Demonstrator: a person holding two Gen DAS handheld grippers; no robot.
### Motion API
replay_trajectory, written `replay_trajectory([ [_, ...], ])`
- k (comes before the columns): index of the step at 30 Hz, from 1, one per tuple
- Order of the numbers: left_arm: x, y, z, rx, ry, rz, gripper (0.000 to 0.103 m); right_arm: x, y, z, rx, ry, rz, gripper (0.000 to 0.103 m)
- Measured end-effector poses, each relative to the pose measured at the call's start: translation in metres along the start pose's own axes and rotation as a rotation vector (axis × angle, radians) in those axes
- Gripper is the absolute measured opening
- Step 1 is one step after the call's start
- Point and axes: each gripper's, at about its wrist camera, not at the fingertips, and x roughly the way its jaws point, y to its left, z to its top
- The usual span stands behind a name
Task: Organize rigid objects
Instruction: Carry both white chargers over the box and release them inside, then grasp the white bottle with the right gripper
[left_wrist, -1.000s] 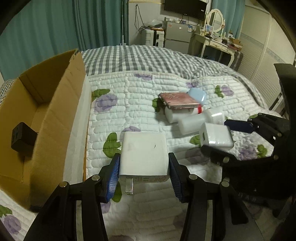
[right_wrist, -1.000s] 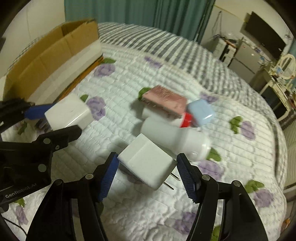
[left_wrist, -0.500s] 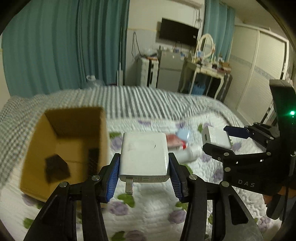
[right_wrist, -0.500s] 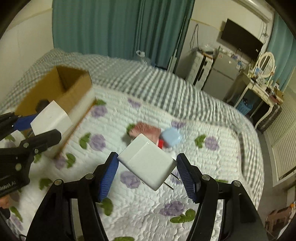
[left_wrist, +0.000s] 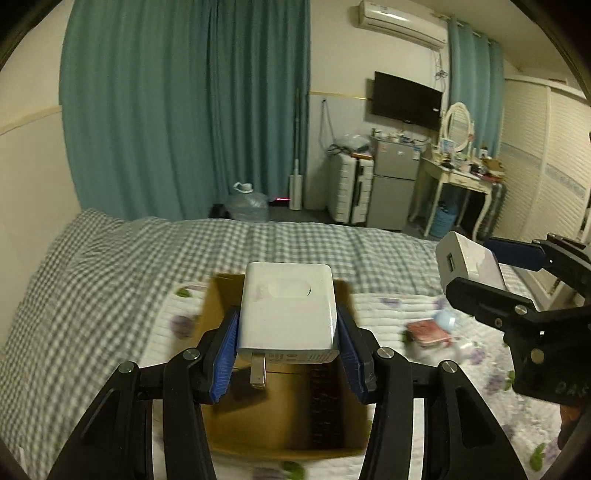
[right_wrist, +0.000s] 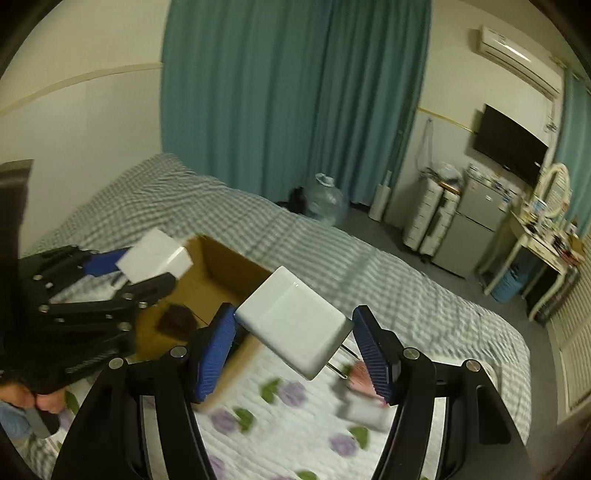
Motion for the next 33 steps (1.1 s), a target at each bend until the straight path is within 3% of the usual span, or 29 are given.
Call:
replay_trajectory([
  [8,0.052,0.035,-0.008,0.038,0.074,0.034,0.050,0.073,0.044,0.029,0.000,0.033,0.080,0.065],
  [21,0.130,0.041,-0.019,0.077,0.210,0.018,0.050,0.195,0.039,0.020,0.077,0.167,0.168,0.065],
  [29,0.142,0.042,-0.026,0.065,0.228,0.014,0.053,0.223,0.041,0.011,0.092,0.194,0.217,0.066],
  [32,0.142,0.041,-0.028,0.060,0.248,0.017,0.054,0.219,0.037,0.010,0.122,0.166,0.254,0.075],
  [33,0.140,0.040,-0.028,0.058,0.246,0.018,0.056,0.217,0.036,0.011,0.126,0.158,0.251,0.082],
])
